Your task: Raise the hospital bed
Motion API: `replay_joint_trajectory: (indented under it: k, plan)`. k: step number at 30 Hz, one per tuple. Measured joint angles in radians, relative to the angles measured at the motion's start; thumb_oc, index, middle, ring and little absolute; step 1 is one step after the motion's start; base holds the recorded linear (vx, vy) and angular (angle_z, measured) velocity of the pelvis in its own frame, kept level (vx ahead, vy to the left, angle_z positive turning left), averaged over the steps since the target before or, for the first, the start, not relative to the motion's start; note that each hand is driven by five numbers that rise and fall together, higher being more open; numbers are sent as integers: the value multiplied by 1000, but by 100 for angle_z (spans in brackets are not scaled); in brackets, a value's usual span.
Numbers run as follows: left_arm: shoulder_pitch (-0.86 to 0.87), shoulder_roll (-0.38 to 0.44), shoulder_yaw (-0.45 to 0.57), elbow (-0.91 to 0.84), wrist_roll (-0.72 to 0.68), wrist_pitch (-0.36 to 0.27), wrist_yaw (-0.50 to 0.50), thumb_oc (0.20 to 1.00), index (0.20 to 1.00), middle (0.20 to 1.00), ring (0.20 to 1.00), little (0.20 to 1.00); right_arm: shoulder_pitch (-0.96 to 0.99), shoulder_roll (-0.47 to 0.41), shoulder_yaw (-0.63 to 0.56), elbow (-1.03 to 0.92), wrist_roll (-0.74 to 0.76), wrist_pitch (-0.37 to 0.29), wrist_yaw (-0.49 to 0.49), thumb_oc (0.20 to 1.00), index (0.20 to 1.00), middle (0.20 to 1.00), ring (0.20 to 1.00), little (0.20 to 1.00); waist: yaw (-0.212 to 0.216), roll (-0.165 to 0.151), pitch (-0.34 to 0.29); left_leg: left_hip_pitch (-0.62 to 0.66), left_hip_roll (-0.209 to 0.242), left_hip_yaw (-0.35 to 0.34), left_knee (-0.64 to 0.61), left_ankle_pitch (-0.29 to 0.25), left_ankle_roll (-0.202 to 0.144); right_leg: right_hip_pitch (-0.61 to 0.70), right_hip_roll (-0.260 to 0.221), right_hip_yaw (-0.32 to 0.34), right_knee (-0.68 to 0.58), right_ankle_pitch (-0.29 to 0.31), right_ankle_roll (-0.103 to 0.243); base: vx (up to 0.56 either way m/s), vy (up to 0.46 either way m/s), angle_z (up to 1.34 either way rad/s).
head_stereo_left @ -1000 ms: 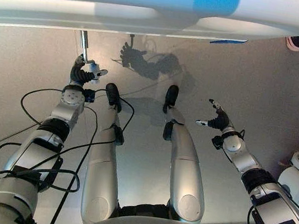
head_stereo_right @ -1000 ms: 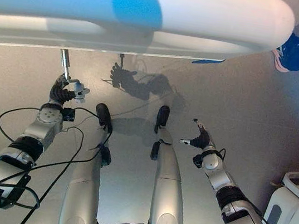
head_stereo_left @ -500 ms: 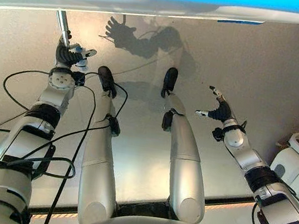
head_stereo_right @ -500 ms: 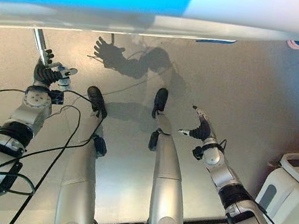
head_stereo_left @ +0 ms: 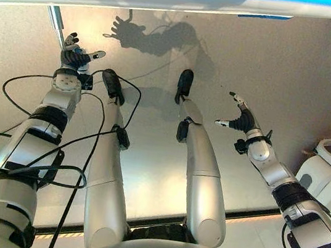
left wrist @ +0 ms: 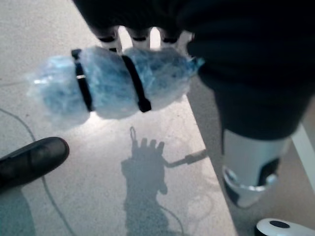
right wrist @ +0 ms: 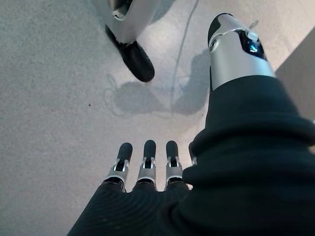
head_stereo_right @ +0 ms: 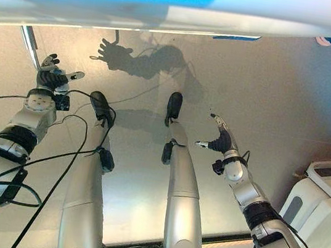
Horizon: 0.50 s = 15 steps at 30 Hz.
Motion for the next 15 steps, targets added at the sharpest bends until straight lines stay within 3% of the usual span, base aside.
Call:
replay_joint_trajectory:
  k: [15]
  plan:
    - [-2,14,-9,40,-2,20,-36,1000,1000,1000,1000,1000,-25,-3,24,0,1,0,9,1000,1000,1000,1000,1000,4,-3,-1,4,-3,-17,-32,26,-5,1,0,-13,-4,3,-4,5,-1,2]
